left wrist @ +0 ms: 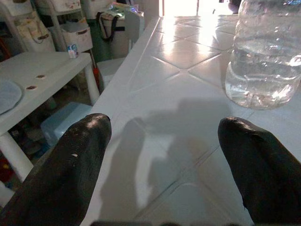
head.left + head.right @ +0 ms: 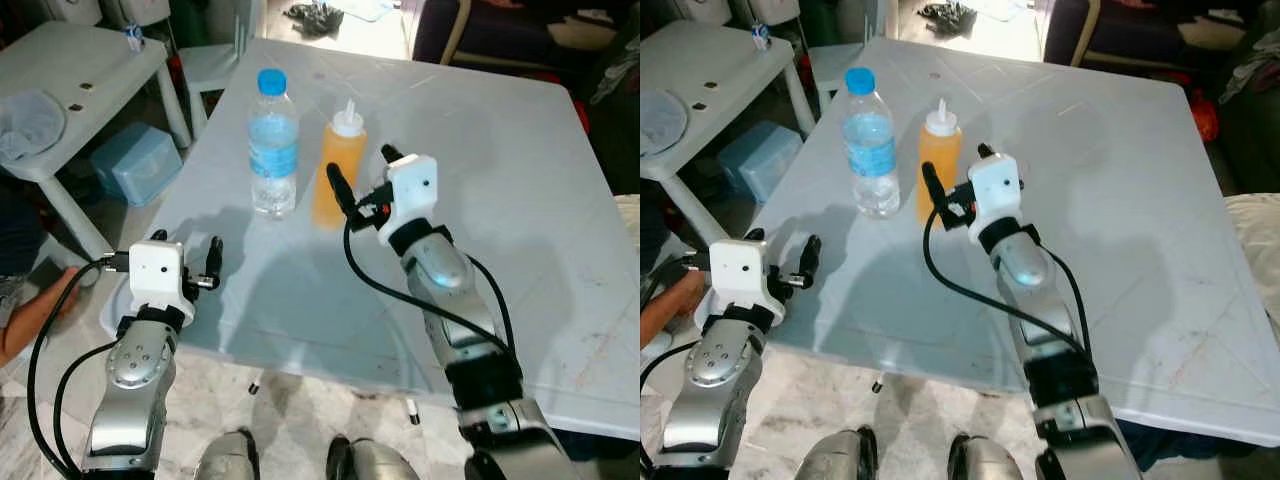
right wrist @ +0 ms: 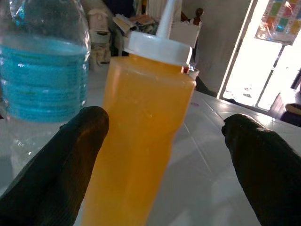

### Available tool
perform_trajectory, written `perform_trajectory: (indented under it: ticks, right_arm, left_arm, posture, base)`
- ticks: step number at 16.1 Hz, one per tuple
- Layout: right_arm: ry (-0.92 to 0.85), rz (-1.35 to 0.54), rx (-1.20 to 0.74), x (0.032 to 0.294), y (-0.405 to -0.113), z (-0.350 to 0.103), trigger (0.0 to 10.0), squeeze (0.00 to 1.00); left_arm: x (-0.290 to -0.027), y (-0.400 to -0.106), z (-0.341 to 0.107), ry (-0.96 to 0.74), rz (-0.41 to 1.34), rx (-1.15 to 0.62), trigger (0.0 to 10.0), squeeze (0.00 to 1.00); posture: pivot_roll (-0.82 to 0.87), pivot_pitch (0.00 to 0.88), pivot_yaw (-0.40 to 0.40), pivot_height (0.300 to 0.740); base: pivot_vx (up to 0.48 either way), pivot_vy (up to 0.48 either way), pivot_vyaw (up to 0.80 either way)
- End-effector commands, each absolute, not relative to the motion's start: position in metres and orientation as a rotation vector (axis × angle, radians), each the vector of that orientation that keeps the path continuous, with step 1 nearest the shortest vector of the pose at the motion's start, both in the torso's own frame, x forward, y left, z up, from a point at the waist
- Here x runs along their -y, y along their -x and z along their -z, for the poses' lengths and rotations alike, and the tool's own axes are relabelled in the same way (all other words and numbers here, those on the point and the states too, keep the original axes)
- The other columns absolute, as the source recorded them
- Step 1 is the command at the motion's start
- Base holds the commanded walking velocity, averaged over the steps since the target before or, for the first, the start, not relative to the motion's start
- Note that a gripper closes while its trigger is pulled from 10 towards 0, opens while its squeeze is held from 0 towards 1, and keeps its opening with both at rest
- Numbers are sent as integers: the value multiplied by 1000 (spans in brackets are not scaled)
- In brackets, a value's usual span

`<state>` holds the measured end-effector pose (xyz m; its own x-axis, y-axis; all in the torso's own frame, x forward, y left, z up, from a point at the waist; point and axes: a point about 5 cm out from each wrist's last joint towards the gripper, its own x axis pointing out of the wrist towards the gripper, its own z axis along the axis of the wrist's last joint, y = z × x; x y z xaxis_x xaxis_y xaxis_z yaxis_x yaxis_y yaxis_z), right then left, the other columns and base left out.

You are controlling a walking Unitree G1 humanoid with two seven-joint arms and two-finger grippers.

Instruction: Restocking fridge

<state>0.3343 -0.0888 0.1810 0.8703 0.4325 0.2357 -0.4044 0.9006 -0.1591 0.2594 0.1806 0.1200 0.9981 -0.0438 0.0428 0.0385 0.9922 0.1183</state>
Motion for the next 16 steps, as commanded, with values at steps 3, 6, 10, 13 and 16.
perform_trajectory:
  ticks: [3,6,10,13,16]
  right_arm:
    - [87,-465,284,87,-338,-182,10000,0]
    - [84,-479,289,86,-339,-183,10000,0]
    - [62,-544,293,82,-340,-184,10000,0]
    - [64,-565,291,84,-346,-187,10000,0]
    - [67,-598,294,80,-351,-192,10000,0]
  left_arm:
    - [-183,-258,-122,-132,39,44,10000,0]
    - [-183,-258,-122,-133,37,43,10000,0]
    - [-182,-260,-123,-137,40,44,10000,0]
    - [-181,-260,-122,-137,40,41,10000,0]
    - [-180,-260,-122,-136,42,40,10000,0]
  posture:
    - [106,148,-77,740]
    - [104,147,-76,740]
    - [102,147,-74,740]
    - [105,149,-76,740]
    - [107,150,-77,740]
  base:
    - [0,0,0]
    - [0,0,0]
    - [0,0,0]
    - [0,0,0]
    - [0,0,0]
